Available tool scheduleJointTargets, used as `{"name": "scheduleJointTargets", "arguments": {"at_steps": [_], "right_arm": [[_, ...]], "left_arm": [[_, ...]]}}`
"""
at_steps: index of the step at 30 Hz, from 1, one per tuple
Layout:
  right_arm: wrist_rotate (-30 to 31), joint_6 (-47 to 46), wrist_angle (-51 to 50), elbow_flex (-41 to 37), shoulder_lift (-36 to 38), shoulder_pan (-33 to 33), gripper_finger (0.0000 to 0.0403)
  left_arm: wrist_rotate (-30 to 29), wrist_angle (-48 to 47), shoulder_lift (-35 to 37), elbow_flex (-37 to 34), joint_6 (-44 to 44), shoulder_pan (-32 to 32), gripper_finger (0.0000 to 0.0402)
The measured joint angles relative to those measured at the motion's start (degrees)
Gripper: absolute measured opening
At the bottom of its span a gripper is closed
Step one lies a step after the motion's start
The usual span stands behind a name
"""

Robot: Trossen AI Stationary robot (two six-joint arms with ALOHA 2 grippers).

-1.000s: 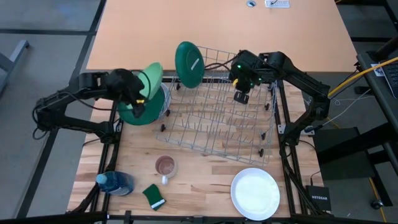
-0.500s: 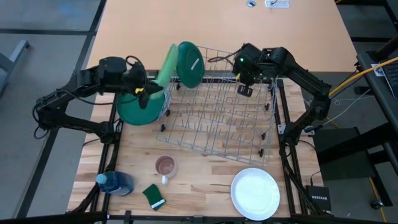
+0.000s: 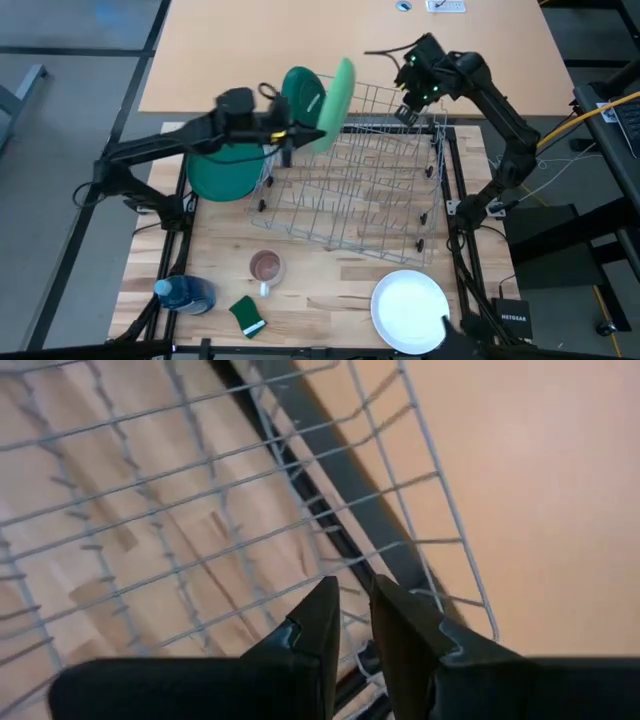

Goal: Sort dishes
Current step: Put the light green plate into the dishwasher rack

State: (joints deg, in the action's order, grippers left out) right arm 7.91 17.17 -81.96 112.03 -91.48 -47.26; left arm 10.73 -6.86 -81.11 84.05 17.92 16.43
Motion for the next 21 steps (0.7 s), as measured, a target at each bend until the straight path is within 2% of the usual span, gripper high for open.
{"name": "scheduleJointTargets", "arguments": {"at_steps": [7,15,21], "right_arm": [[-6.25,1.3,0.05,0.0,0.02,-6.84,0.0065],[-10.56,2.67,0.07,0.0,0.04,-10.99,0.0065],[-11.59,2.81,2.12,0.0,0.04,-11.41,0.0065]], "left_arm": [[8.81,12.47,-9.34,-0.04,8.22,6.04,0.0],[11.67,14.11,-14.17,-0.07,12.18,14.24,0.0],[14.55,18.63,-16.95,-0.07,14.41,17.06,0.0]]}}
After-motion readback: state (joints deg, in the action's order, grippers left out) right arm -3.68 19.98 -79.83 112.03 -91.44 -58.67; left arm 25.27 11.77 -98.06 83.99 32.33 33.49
